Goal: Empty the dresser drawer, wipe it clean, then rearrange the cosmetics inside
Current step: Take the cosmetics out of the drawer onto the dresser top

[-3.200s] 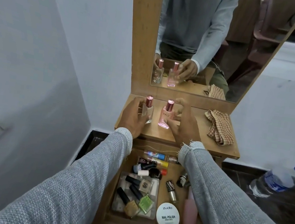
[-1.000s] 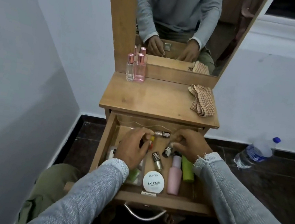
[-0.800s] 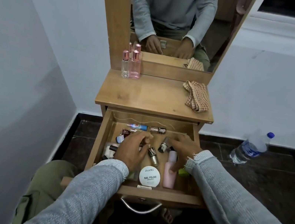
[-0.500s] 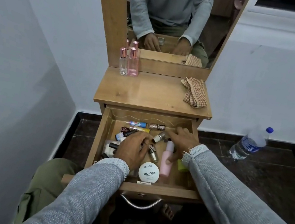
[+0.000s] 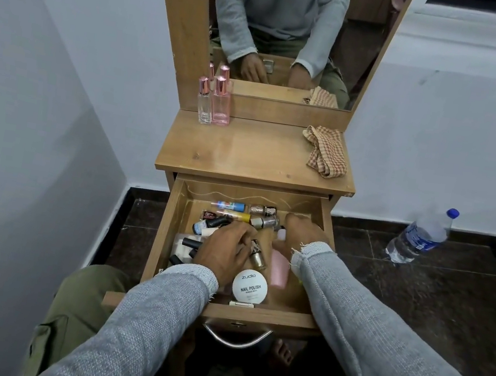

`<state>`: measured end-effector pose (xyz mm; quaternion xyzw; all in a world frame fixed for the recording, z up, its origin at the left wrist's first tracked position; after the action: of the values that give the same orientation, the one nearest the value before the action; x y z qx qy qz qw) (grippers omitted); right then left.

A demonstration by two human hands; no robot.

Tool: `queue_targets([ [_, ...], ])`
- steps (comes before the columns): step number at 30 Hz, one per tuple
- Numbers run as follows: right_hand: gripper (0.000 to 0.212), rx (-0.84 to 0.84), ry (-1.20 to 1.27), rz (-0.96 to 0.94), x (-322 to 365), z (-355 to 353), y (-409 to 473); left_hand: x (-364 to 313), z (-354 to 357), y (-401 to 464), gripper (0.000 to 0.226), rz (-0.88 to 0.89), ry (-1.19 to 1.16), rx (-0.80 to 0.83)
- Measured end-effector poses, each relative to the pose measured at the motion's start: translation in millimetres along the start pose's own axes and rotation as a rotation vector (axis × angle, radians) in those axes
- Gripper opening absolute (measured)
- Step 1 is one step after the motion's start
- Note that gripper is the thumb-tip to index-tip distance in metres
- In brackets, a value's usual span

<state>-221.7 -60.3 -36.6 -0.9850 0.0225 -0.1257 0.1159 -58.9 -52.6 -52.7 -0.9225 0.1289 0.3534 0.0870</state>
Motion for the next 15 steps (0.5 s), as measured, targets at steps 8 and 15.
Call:
queue_targets([
  [8, 0.026, -0.029, 0.408, 0.116, -6.8, 0.2, 11.8, -1.1, 1.4, -0.8, 0.027, -0.045, -0.067, 0.005],
  [15, 0.029, -0.227, 0.859, -0.026, 11.9, -20.5, 10.5, 0.9, 5.0, 0.6, 0.033, -0.163, -0.327, 0.023],
])
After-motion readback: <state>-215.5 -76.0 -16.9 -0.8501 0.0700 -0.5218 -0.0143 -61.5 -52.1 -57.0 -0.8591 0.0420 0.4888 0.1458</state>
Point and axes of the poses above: each hand's wrist, its own y-axis towards the middle knuckle, its own z-axis out of the palm, x = y × z, the point moved 4 cm from there along y, towards the middle knuckle, and after that the axes turned 9 degrees about -z, right-handed, at the moved point
